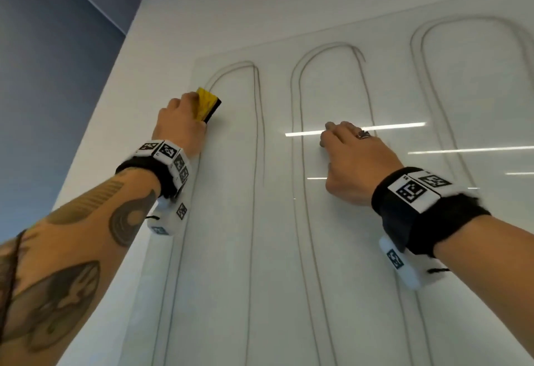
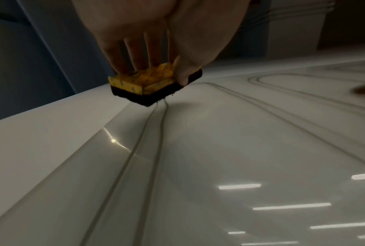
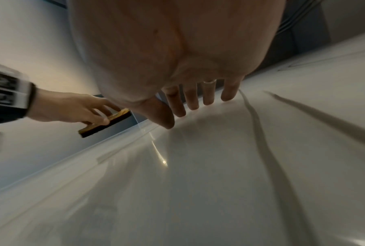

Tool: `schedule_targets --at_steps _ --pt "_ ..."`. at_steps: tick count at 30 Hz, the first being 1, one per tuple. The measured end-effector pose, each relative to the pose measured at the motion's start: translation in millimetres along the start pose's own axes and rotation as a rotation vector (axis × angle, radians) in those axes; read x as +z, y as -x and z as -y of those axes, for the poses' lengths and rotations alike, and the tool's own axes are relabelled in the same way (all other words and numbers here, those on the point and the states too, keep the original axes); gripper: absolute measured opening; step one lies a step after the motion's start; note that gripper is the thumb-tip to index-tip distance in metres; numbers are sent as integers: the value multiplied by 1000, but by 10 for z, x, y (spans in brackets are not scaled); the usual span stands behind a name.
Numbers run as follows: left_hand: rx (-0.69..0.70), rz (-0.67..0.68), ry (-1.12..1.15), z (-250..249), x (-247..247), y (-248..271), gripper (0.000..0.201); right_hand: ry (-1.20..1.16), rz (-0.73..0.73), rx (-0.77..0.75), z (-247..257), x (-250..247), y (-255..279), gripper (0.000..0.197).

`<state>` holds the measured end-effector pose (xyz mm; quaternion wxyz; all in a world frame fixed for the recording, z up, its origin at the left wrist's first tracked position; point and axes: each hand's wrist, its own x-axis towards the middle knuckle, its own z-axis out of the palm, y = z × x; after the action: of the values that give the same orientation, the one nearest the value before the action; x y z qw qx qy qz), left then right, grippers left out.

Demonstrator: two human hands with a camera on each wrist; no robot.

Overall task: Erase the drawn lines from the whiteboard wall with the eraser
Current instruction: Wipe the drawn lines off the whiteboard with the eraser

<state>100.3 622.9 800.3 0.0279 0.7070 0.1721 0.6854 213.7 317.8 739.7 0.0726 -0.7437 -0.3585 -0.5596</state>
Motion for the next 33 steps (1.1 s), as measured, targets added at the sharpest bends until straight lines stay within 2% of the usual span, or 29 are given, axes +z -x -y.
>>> schedule_targets --at_steps 6,11,13,16,20,22,24,26,28,31,33 --pt "-23 -10 -31 5 226 -602 52 38 16 -26 -20 11 -9 50" --pt "-58 -116 50 -181 185 -1058 51 42 26 -47 -24 30 -41 50" --pt "-14 -125 99 -301 162 -1173 50 49 29 -51 -33 43 -65 49" --pt "126 -119 126 -455 203 -1168 49 56 45 -59 -17 40 -79 46" --pt "318 51 68 -337 125 -945 48 35 25 -56 21 14 -71 36" --pt "303 82 17 -157 34 -948 48 37 14 -53 26 12 -64 37" --pt "242 43 -48 -77 -34 -1071 48 49 24 -54 34 12 -63 39" --pt "203 -4 -113 -207 -61 -1243 49 55 52 -47 57 -7 -66 42" --pt "227 -25 -114 -497 -55 -1379 50 49 70 -40 57 -26 -85 40" --pt "362 -17 -96 -985 -4 -1387 52 45 75 -58 35 -47 -104 38" --pt "441 24 -108 -1121 -1 -1275 53 34 85 -54 6 -74 -91 41"
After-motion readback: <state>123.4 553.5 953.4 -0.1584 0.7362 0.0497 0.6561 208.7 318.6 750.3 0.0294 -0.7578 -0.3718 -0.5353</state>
